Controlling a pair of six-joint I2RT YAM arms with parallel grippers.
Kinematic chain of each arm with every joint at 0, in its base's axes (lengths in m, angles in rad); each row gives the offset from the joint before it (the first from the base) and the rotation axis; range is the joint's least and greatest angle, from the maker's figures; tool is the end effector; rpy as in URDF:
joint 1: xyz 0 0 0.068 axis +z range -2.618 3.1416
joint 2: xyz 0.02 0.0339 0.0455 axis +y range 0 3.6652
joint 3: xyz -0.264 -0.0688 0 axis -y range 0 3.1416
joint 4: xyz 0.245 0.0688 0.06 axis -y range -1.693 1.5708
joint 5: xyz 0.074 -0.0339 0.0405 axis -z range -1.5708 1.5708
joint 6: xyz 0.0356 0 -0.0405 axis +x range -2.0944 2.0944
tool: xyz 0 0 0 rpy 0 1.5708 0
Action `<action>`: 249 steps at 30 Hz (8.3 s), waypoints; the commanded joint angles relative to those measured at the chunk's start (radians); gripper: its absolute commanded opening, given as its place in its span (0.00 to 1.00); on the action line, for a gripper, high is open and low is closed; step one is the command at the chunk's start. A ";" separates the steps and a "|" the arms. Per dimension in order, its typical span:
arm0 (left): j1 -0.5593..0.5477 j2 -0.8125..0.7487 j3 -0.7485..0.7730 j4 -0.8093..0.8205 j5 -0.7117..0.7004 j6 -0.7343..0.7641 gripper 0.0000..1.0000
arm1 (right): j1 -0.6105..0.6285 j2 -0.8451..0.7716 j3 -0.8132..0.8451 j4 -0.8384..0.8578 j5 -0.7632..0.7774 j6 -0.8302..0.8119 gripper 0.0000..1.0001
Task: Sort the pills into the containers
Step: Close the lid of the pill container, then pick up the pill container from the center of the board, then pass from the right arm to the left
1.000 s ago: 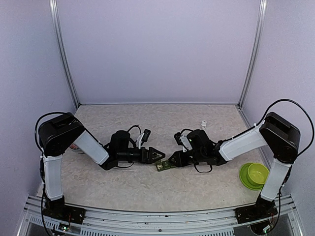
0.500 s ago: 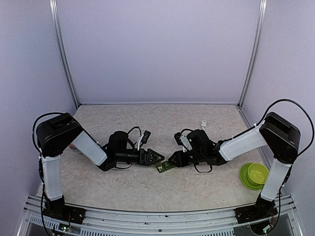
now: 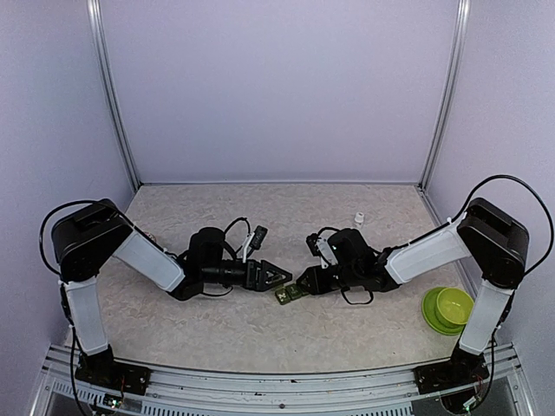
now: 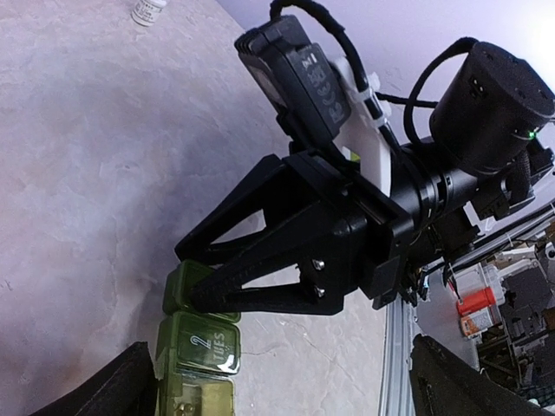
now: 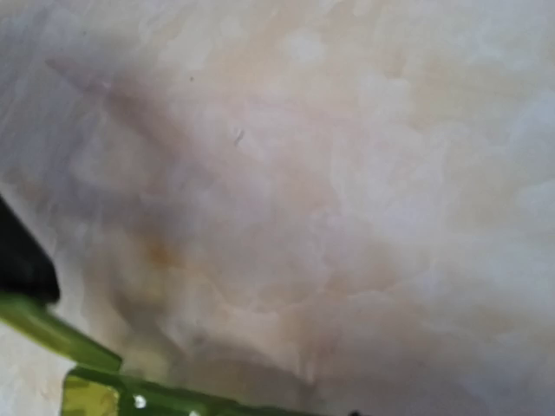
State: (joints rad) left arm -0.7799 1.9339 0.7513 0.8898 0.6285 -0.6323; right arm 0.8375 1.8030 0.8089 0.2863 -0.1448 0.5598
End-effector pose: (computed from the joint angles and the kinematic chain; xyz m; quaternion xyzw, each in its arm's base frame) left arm 0.2416 -0.2684 0.1266 0.2401 0.7477 -0.5568 0.2706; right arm 0.2289 0.2617 0.1267 -0.1554 0.8931 0.3186 0.2771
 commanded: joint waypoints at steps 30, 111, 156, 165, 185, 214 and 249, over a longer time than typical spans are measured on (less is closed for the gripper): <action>-0.119 -0.007 -0.052 -0.012 -0.004 -0.009 0.99 | 0.015 0.030 0.007 -0.059 0.025 0.001 0.34; -0.017 -0.402 -0.332 -0.204 -0.200 0.038 0.99 | 0.105 -0.137 0.025 -0.221 0.000 -0.347 0.84; 0.049 -0.605 -0.511 -0.164 -0.149 0.010 0.99 | 0.151 0.131 0.228 -0.461 -0.055 -1.043 0.62; 0.048 -0.595 -0.514 -0.140 -0.137 -0.005 0.99 | 0.151 0.118 0.208 -0.446 -0.050 -1.013 0.45; 0.037 -0.483 -0.440 -0.109 -0.109 -0.150 0.99 | 0.204 -0.167 0.056 -0.241 0.088 -0.898 0.40; -0.085 -0.251 -0.223 0.003 -0.002 -0.307 0.79 | 0.382 -0.153 0.055 -0.166 0.339 -0.859 0.41; -0.081 -0.157 -0.217 0.121 0.053 -0.370 0.22 | 0.400 -0.140 0.052 -0.153 0.385 -0.871 0.48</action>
State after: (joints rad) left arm -0.8589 1.7683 0.5152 0.9459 0.6502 -0.9997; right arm 1.2240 1.6501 0.8680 0.1043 0.2249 -0.3126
